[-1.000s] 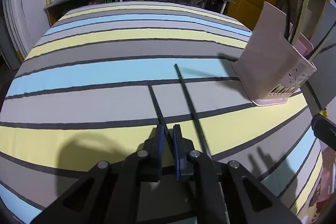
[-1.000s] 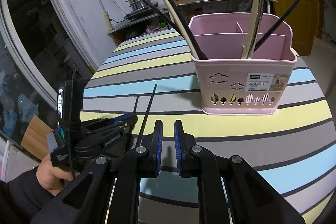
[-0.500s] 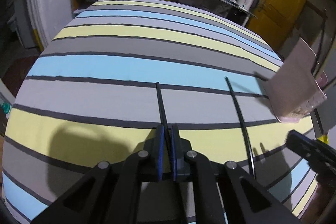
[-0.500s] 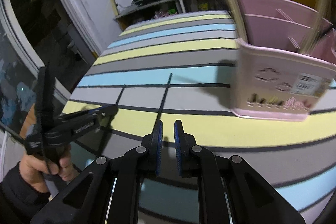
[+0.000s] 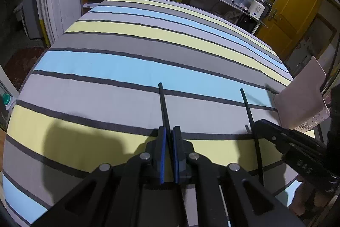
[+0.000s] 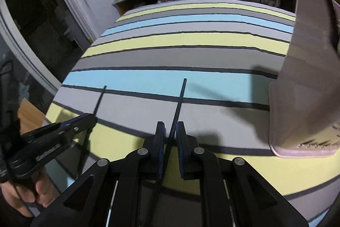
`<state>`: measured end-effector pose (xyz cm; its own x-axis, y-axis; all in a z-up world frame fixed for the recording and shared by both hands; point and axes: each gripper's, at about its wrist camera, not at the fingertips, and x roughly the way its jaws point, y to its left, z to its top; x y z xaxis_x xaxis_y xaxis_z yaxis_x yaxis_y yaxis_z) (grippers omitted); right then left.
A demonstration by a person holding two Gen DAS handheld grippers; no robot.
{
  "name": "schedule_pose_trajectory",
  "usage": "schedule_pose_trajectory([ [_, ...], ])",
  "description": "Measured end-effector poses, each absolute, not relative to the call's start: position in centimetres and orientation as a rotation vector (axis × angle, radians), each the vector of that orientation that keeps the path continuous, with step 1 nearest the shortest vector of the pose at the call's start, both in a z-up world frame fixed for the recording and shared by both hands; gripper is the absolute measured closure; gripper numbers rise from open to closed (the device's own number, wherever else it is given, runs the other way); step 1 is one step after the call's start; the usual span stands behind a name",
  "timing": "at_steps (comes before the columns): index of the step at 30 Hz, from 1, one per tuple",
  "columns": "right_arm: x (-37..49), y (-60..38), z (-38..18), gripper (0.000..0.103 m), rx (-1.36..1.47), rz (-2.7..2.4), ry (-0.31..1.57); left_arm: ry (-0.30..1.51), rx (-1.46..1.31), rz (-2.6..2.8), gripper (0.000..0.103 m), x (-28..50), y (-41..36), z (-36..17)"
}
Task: Organize utensils
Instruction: 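Close the right tool on a black chopstick while the left tool grasps another, then lift the black chopsticks upright with both tools off the cloth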
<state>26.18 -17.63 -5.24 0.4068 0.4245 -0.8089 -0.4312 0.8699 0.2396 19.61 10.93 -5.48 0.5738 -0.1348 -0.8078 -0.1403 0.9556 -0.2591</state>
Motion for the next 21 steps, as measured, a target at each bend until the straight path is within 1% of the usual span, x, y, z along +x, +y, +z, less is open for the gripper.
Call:
schedule_pose_trajectory([
  [9, 27.1, -16.0, -5.6, 0.092, -0.081, 0.507, 1.025, 0.994, -0.216, 0.012, 0.095, 21.1, 10.1, -5.2],
  [12, 27.5, -15.8, -5.6, 0.095, -0.093, 0.504, 1.033, 0.997, -0.175, 0.022, 0.095, 21.5, 9.7, -5.1],
  [15, 27.6, -16.1, -5.3, 0.096, -0.075, 0.528, 1.052, 1.008, -0.179, 0.017, 0.096, 21.7, 9.8, -5.0],
  [21, 25.4, -16.9, -2.6, 0.097, -0.046, 0.573, 0.991, 0.968, -0.232, -0.026, 0.097, 19.9, 9.7, -3.2],
])
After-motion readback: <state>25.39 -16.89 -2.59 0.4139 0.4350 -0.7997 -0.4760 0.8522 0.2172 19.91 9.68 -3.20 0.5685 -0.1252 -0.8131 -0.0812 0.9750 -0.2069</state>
